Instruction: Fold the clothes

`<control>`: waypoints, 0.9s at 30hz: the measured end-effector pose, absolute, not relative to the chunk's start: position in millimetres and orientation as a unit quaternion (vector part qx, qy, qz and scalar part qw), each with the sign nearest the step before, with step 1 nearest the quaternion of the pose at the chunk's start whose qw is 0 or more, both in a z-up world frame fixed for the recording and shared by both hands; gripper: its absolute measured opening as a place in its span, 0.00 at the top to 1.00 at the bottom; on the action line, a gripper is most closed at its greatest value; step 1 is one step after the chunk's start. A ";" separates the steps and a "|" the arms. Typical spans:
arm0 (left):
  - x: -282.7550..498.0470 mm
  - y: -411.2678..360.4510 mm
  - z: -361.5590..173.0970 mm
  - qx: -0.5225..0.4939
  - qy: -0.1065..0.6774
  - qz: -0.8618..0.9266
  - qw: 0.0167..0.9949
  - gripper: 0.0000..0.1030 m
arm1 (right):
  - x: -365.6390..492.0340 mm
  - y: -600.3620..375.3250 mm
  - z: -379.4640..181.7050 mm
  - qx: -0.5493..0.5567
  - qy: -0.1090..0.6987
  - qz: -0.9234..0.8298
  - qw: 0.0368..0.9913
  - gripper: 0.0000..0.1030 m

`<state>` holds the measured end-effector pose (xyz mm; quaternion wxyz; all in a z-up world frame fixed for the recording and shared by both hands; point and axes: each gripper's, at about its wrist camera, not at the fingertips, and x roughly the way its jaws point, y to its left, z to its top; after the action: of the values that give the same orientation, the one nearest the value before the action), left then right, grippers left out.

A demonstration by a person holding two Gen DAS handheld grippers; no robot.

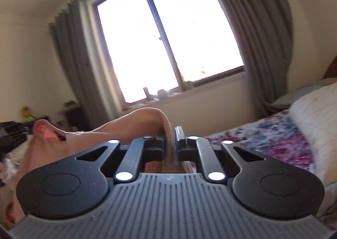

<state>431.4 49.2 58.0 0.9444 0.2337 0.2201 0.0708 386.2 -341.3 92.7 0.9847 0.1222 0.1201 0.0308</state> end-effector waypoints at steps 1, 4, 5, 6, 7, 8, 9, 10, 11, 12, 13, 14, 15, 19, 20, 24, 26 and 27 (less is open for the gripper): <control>455.6 48.4 31.7 0.232 0.264 0.083 0.932 0.62 | 401.3 -347.0 79.5 0.118 0.133 -0.009 0.984 0.52; 482.2 64.0 -32.4 0.196 0.349 0.094 0.912 0.55 | 394.4 -381.2 34.2 0.193 0.143 -0.036 0.970 0.32; 479.5 70.6 -41.2 0.179 0.356 0.089 0.913 0.53 | 379.9 -392.5 15.6 0.205 0.148 -0.017 0.967 0.31; 471.9 78.4 -50.5 0.164 0.362 0.083 0.914 0.52 | 362.6 -400.9 -0.8 0.202 0.158 0.004 0.967 0.31; 450.0 89.9 -60.9 0.155 0.363 0.076 0.916 0.47 | 341.5 -403.7 -17.0 0.198 0.171 0.023 0.965 0.31; 429.3 99.7 -69.1 0.147 0.364 0.066 0.917 0.40 | 319.3 -405.1 -33.6 0.193 0.185 0.040 0.963 0.31; 408.4 105.0 -72.2 0.146 0.364 0.042 0.919 0.38 | 297.0 -406.6 -50.2 0.189 0.199 0.057 0.960 0.31; 372.3 114.0 -81.2 0.147 0.366 0.002 0.919 0.33 | 269.0 -408.2 -69.9 0.186 0.216 0.074 0.956 0.31; 331.2 125.4 -93.5 0.145 0.369 -0.032 0.917 0.29 | 240.6 -408.4 -88.2 0.185 0.237 0.083 0.950 0.31; 302.0 132.7 -101.0 0.134 0.377 -0.045 0.916 0.26 | 212.9 -408.1 -105.6 0.184 0.259 0.089 0.944 0.31; 271.6 141.9 -109.6 0.118 0.386 -0.057 0.913 0.22 | 191.2 -408.2 -118.4 0.189 0.278 0.093 0.937 0.31; 242.3 155.5 -120.7 0.087 0.401 -0.063 0.910 0.22 | 165.7 -407.0 -139.6 0.208 0.303 0.100 0.925 0.31; 222.6 168.6 -132.8 0.051 0.411 -0.067 0.908 0.22 | 142.0 -402.8 -160.9 0.235 0.326 0.110 0.909 0.31; 160.9 208.4 -186.3 -0.126 0.442 -0.100 0.883 0.22 | 77.3 -365.7 -220.1 0.278 0.373 0.157 0.871 0.31; 154.6 207.8 -194.5 -0.146 0.445 -0.114 0.876 0.21 | 68.2 -351.2 -226.8 0.274 0.382 0.151 0.870 0.31; 140.9 183.2 -191.5 -0.124 0.410 -0.101 0.898 0.30 | 67.8 -297.2 -246.8 0.193 0.416 0.090 0.884 0.48; 142.7 181.1 -183.7 -0.148 0.406 -0.104 0.896 0.94 | 69.6 -287.6 -240.5 0.174 0.412 0.052 0.893 0.98; 143.4 182.4 -180.4 -0.167 0.406 -0.110 0.892 0.97 | 65.7 -288.5 -234.9 0.186 0.402 0.048 0.895 0.97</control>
<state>143.4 182.4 -180.4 0.8920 -0.1668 0.4056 -0.1096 65.7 -288.5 -234.9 0.8955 0.1857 0.4016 0.0485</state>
